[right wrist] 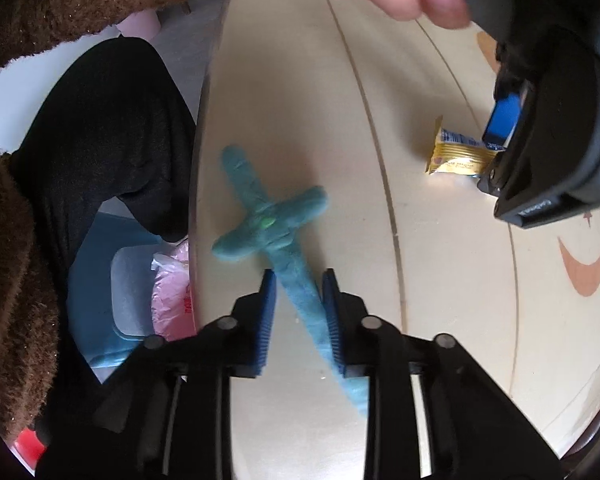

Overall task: Collect trash
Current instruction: 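Close the left tool on the snack bar while the right tool grips the sword, then lift the snack bar and sword and carry both over the pink bin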

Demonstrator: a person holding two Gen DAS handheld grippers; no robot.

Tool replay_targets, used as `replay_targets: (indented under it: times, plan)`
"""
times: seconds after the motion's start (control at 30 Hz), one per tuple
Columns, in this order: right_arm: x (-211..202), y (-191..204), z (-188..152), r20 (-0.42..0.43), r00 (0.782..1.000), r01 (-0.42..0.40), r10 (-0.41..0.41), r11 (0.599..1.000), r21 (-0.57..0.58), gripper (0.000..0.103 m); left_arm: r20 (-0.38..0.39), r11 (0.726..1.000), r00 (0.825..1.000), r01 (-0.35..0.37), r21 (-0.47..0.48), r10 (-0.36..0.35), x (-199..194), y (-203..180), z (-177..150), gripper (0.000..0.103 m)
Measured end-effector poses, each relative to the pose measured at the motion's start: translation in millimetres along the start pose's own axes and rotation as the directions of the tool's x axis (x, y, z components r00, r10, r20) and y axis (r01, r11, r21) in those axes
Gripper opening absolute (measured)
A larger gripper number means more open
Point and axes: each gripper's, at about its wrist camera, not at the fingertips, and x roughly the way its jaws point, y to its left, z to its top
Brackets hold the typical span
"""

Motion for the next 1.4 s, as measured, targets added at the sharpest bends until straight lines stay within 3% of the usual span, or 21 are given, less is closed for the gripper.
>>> replay_targets:
  times: [0.1,0.27,0.87,1.17,1.4]
  plan:
    - [-1,2,-3,0.006,1.000,0.001,-0.002,1.000,0.028,0.019,-0.003,1.000,1.000,-0.008,0.004,0.008,0,-3,-1,0.019]
    - [-1,5,-6,0.020,1.000,0.010,-0.011,0.998,0.057,0.018,-0.005,0.999,0.999,0.041,-0.024,-0.041,-1,4,-4,0.016]
    - [-20,4,-14,0.067,0.992,0.096,-0.109,0.979,0.181,0.018,0.090,0.997,0.996,0.026,-0.070,-0.020,-36,13,-40,0.016]
    - [-44,26,-20,0.081,0.979,0.161,-0.186,0.955,0.251,0.018,0.152,0.997,0.988,0.014,-0.079,-0.002,-82,9,-61,0.016]
    - [-67,53,-25,0.090,0.972,0.182,-0.217,0.937,0.298,0.018,0.198,0.997,0.980,-0.016,-0.080,0.031,-120,-3,-97,0.016]
